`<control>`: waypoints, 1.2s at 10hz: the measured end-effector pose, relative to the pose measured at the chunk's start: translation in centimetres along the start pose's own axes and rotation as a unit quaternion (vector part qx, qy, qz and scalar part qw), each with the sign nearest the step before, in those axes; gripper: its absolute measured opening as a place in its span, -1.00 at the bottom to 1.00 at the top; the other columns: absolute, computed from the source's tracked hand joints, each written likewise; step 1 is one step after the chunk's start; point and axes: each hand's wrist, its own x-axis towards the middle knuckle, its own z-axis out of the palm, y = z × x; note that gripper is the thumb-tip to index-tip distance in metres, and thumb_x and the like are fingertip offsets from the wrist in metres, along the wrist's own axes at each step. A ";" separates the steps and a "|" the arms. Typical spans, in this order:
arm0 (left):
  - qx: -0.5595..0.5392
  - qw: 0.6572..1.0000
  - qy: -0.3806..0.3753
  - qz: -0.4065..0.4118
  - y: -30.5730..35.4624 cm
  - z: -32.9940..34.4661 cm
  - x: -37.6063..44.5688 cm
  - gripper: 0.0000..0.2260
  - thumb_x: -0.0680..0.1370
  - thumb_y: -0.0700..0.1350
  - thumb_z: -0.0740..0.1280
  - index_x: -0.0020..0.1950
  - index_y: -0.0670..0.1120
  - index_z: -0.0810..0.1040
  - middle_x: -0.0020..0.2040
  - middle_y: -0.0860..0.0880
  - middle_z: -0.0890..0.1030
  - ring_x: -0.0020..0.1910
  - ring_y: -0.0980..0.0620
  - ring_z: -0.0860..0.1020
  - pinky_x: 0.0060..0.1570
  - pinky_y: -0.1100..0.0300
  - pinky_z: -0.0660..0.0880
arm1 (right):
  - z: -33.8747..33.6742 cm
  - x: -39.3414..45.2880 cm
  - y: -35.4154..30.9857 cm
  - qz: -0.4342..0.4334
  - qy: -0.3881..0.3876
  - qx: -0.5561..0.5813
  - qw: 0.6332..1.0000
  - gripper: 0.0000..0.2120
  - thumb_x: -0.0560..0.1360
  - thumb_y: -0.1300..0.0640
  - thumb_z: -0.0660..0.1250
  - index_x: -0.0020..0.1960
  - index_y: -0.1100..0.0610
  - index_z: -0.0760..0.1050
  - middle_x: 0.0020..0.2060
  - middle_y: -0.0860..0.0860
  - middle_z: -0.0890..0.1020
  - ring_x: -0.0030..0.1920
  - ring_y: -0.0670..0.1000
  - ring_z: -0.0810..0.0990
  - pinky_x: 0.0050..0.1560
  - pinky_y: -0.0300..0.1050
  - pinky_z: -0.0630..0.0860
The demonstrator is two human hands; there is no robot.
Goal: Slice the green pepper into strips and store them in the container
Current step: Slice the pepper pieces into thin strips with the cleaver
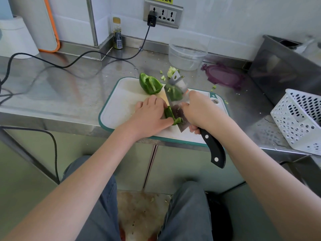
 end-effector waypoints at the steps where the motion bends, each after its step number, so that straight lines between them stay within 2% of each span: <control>1: -0.002 1.000 0.000 -0.002 0.0 0.0 0.0 -0.61 0.52 0.10 0.22 0.24 -0.10 0.35 0.12 -0.04 0.34 0.23 -0.06 0.32 0.19 0.07 0.18 | 0.6 0.5 -0.4 -0.005 0.022 0.011 1.000 -0.95 0.59 0.23 0.12 -0.01 0.22 0.32 -0.49 0.14 0.46 -0.58 0.04 0.43 -0.62 -0.30 0.37; 2: -0.004 1.000 0.002 -0.003 0.0 0.0 0.1 -0.62 0.52 0.10 0.22 0.23 -0.10 0.36 0.07 -0.02 0.31 0.21 -0.06 0.32 0.17 0.07 0.18 | 0.9 0.5 -0.6 0.006 0.026 0.017 0.999 -0.87 0.54 0.32 0.15 0.08 0.24 0.36 -0.51 0.15 0.45 -0.53 0.05 0.44 -0.49 -0.21 0.39; 3: -0.004 1.000 0.002 -0.007 -0.1 0.2 0.1 -0.61 0.51 0.12 0.21 0.21 -0.11 0.36 0.09 -0.04 0.34 0.19 -0.06 0.33 0.17 0.07 0.18 | 1.4 0.8 -0.9 -0.069 0.065 -0.020 0.995 -0.77 0.57 0.24 0.11 0.16 0.28 0.43 -0.31 0.09 0.45 -0.36 0.05 0.45 -0.45 -0.23 0.36; 4: 0.012 1.000 0.001 -0.012 0.0 0.2 0.2 -0.59 0.51 0.13 0.21 0.21 -0.13 0.36 0.13 -0.07 0.37 0.20 -0.08 0.34 0.17 0.07 0.19 | 1.8 1.1 -1.4 -0.109 0.091 -0.028 0.989 -0.75 0.57 0.23 0.11 0.17 0.30 0.44 -0.21 0.09 0.42 -0.28 0.05 0.41 -0.43 -0.24 0.33; 5: 0.013 1.000 -0.004 -0.013 0.0 0.2 0.1 -0.57 0.50 0.17 0.19 0.20 -0.12 0.36 0.14 -0.07 0.37 0.21 -0.08 0.34 0.18 0.06 0.20 | 1.7 0.8 -1.5 -0.116 0.084 -0.046 0.989 -0.75 0.57 0.24 0.10 0.18 0.30 0.42 -0.20 0.10 0.43 -0.23 0.06 0.43 -0.41 -0.23 0.34; 6: 0.019 1.000 -0.017 -0.007 -0.1 0.1 0.2 -0.56 0.49 0.18 0.16 0.21 -0.12 0.34 0.13 -0.08 0.36 0.21 -0.08 0.33 0.19 0.03 0.21 | 1.7 0.1 -0.6 -0.108 0.078 -0.075 0.988 -0.76 0.58 0.23 0.09 0.18 0.29 0.39 -0.20 0.11 0.42 -0.25 0.06 0.43 -0.44 -0.24 0.32; 7: 0.016 1.000 -0.022 -0.006 -0.3 0.1 0.2 -0.52 0.48 0.20 0.13 0.23 -0.13 0.34 0.14 -0.09 0.36 0.21 -0.08 0.33 0.20 0.02 0.22 | 1.5 0.6 -0.7 -0.093 0.076 -0.092 0.989 -0.76 0.59 0.22 0.09 0.18 0.28 0.40 -0.29 0.08 0.41 -0.41 0.03 0.39 -0.54 -0.21 0.32; 8: 0.025 0.999 -0.019 -0.006 -0.2 0.1 0.2 -0.45 0.45 0.25 0.08 0.24 -0.12 0.35 0.15 -0.08 0.36 0.23 -0.08 0.32 0.20 0.02 0.22 | 0.8 1.7 -1.2 -0.079 0.072 -0.067 0.992 -0.75 0.59 0.23 0.09 0.18 0.29 0.43 -0.40 0.01 0.35 -0.48 -0.06 0.36 -0.78 -0.37 0.23; 9: 0.023 1.000 -0.016 -0.003 -0.3 0.0 0.3 -0.56 0.52 0.16 0.18 0.26 -0.12 0.33 0.19 -0.09 0.36 0.25 -0.08 0.32 0.21 0.03 0.21 | 0.1 2.8 -0.5 -0.047 0.041 -0.056 0.997 -0.79 0.60 0.20 0.12 0.10 0.28 0.46 -0.46 0.06 0.44 -0.55 -0.02 0.42 -0.74 -0.34 0.31; 10: 0.004 1.000 -0.023 0.006 -0.4 -0.1 0.3 -0.64 0.56 0.10 0.12 0.24 -0.10 0.33 0.20 -0.07 0.34 0.25 -0.08 0.31 0.22 0.03 0.20 | -0.8 2.2 1.4 0.009 0.009 -0.037 0.999 -0.85 0.61 0.14 0.12 0.03 0.21 0.40 -0.50 0.11 0.51 -0.67 0.01 0.42 -0.60 -0.21 0.42; 11: -0.024 0.999 -0.027 0.001 -0.3 -0.1 0.3 -0.62 0.60 0.16 0.02 0.22 -0.08 0.35 0.21 -0.06 0.36 0.26 -0.07 0.32 0.23 0.03 0.19 | -2.5 1.5 2.7 0.003 0.059 0.057 0.997 -0.61 0.62 0.08 0.13 0.40 0.21 0.25 -0.37 0.14 0.50 -0.70 -0.04 0.43 -0.70 -0.30 0.35; 12: -0.007 1.000 -0.023 0.009 -0.3 0.1 0.2 -0.48 0.50 0.33 0.10 0.23 -0.05 0.34 0.21 -0.03 0.36 0.24 -0.04 0.32 0.23 0.04 0.18 | -3.3 0.8 2.8 -0.008 0.079 0.113 0.990 -0.53 0.61 0.02 0.15 0.46 0.11 0.14 -0.28 0.13 0.48 -0.64 -0.01 0.45 -0.70 -0.34 0.28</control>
